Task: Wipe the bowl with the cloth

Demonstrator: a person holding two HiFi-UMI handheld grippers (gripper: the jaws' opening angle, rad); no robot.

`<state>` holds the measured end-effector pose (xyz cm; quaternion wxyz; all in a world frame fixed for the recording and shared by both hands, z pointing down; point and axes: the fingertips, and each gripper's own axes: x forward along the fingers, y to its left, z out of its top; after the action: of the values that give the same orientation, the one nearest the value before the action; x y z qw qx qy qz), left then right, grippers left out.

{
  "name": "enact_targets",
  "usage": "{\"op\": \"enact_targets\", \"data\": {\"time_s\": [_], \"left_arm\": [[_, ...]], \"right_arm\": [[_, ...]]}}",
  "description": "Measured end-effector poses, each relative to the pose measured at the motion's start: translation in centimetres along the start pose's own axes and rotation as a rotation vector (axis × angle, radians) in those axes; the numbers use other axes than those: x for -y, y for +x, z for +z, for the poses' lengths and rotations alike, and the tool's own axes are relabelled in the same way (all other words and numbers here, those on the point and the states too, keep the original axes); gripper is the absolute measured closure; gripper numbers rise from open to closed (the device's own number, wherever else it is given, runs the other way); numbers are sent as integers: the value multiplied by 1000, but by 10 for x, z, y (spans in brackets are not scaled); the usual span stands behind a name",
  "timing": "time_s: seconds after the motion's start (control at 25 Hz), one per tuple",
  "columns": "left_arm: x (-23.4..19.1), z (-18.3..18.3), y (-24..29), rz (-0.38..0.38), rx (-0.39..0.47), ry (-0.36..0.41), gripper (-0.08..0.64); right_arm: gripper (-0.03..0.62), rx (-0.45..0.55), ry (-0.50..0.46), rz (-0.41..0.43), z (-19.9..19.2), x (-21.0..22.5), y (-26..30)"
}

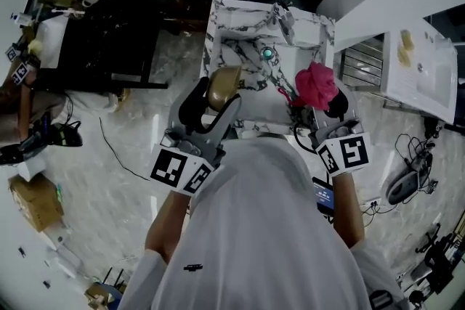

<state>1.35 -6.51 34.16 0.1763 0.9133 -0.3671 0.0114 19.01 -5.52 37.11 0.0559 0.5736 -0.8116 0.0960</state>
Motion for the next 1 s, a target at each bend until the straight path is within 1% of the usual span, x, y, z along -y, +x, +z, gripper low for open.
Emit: {"op": "enact_targets", "data": {"time_s": [0.2,0.44,0.52,0.6,0.72,0.84,1.0], "left_arm": [[-2,-3,3,3,11,-16,268],[0,-13,3,9,8,-30,268],[0,-16,2,10,3,-34,268],[1,-21,0,9,-3,-41,268],[4,-27,-1,7,-10,-53,268],[5,-26,-2,7,-6,-60,268],[5,-24,-3,8,3,-63,268]], "right_arm": [[466,-12,8,-42,-8,10,-7],[466,-32,60,-58,-20,4,-9],[466,-40,56,-62,-22,1,-9],[468,-59,19,-55,-24,-10,-8],[470,-82,-29,-21,-29,-33,-5],[470,-86,-25,7,-31,-47,0],[471,-84,-25,27,-29,-54,4]]}}
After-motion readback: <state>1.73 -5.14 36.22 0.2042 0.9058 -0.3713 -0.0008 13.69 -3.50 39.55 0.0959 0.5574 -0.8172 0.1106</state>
